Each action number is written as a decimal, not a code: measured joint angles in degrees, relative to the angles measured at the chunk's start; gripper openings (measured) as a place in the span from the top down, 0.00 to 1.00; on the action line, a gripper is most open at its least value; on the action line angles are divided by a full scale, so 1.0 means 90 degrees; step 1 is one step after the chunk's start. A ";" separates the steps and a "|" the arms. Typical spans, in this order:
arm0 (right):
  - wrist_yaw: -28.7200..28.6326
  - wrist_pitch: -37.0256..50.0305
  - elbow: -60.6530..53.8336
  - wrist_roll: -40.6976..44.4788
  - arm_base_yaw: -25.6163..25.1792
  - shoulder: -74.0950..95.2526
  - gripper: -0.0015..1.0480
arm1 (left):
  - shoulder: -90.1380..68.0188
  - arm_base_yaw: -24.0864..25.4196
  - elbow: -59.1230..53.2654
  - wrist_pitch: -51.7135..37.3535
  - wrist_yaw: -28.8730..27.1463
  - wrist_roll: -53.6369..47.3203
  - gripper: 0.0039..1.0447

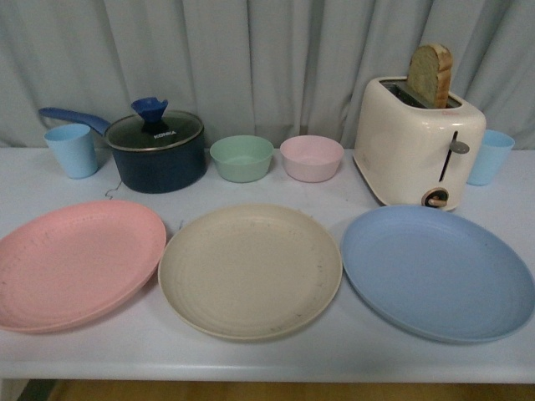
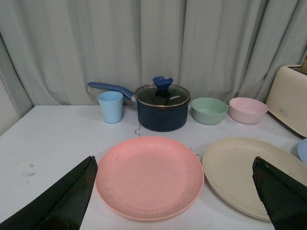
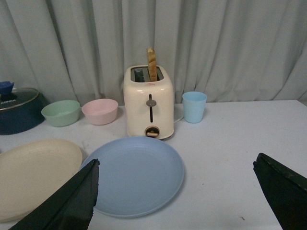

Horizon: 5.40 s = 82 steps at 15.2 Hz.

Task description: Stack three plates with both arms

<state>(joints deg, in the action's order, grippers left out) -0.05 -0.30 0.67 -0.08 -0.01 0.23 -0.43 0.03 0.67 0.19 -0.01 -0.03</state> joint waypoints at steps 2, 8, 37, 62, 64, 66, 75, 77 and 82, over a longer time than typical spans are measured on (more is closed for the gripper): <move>0.0010 0.0005 0.0000 0.0000 0.0000 -0.0002 0.06 | -0.1100 -0.0267 0.0607 0.1343 -0.1151 -0.0046 0.06; 0.0002 0.0010 0.0000 0.0000 0.0000 -0.0002 0.06 | -0.6375 0.1124 0.2361 -0.0763 0.0697 -0.0372 0.06; 0.0005 0.0010 0.0000 0.0000 0.0000 -0.0002 0.06 | -1.3911 0.2467 0.7737 0.0250 0.2079 -0.1792 0.98; 0.0005 0.0010 0.0000 0.0000 0.0000 -0.0002 0.06 | -1.2007 -0.1785 0.6972 0.0498 -0.0170 0.1248 0.98; 0.0002 0.0010 0.0000 0.0000 0.0000 -0.0002 0.06 | -1.2199 -0.1751 0.7213 0.0510 -0.0121 0.1292 0.98; 0.0005 0.0012 0.0000 0.0000 0.0000 -0.0002 0.06 | -1.2330 -0.1666 0.7342 0.0510 -0.0056 0.1231 0.98; 0.0002 0.0010 0.0000 0.0000 0.0000 -0.0002 0.06 | -1.2653 -0.1282 0.7429 0.0444 0.0260 0.1015 0.87; 0.0002 0.0010 0.0000 0.0000 0.0000 -0.0002 0.06 | -1.2650 -0.1270 0.7429 0.0350 0.0282 0.1022 0.67; 0.0005 0.0010 0.0000 0.0000 0.0000 -0.0002 0.06 | -1.1528 -0.1253 0.6810 -0.0010 0.0289 0.0408 0.09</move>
<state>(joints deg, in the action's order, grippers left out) -0.01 -0.21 0.67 -0.08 -0.01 0.21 -104.18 -11.25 61.95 0.10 2.59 3.64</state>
